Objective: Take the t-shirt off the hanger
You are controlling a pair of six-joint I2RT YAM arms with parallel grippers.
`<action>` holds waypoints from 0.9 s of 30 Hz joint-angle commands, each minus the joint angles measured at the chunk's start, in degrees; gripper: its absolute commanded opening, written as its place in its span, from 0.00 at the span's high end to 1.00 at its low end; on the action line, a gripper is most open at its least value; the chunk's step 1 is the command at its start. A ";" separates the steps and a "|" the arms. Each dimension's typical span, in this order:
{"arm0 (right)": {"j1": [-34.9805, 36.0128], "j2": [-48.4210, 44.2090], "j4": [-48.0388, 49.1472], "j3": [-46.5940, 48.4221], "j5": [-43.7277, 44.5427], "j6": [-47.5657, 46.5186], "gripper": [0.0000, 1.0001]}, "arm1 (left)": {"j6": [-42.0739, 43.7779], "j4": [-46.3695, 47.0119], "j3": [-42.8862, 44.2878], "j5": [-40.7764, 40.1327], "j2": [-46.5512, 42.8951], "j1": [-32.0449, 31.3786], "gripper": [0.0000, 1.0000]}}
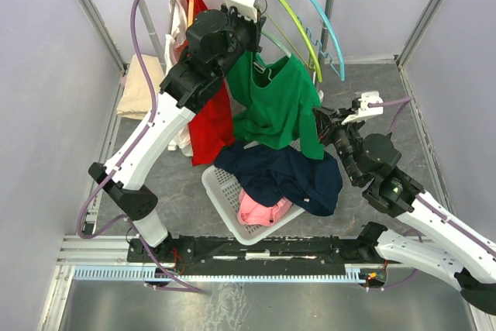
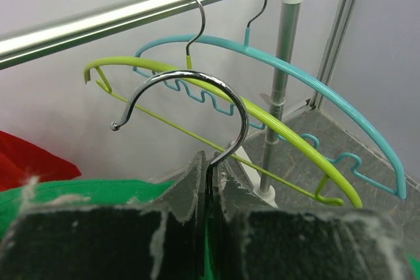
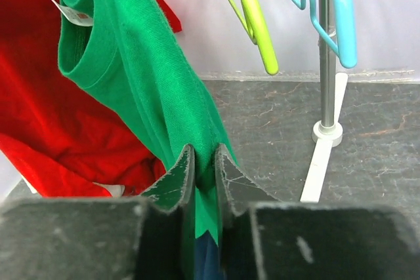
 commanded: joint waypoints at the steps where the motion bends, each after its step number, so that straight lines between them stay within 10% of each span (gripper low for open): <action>1: -0.39 -1.23 -3.20 -1.09 5.45 2.50 0.75 | -0.27 12.22 2.60 -4.23 -4.36 1.67 0.97; 8: -0.44 0.10 -3.23 -0.57 3.44 1.58 0.55 | -0.89 12.68 1.81 -3.47 -4.69 1.70 0.97; 15: -0.39 0.76 -1.81 -1.49 7.06 3.34 0.98 | -0.56 12.68 1.32 -4.07 -5.42 1.73 0.97; 27: -5.03 6.29 -3.78 -5.30 15.70 13.92 0.98 | -2.41 13.52 -0.01 -3.95 -8.21 1.90 0.97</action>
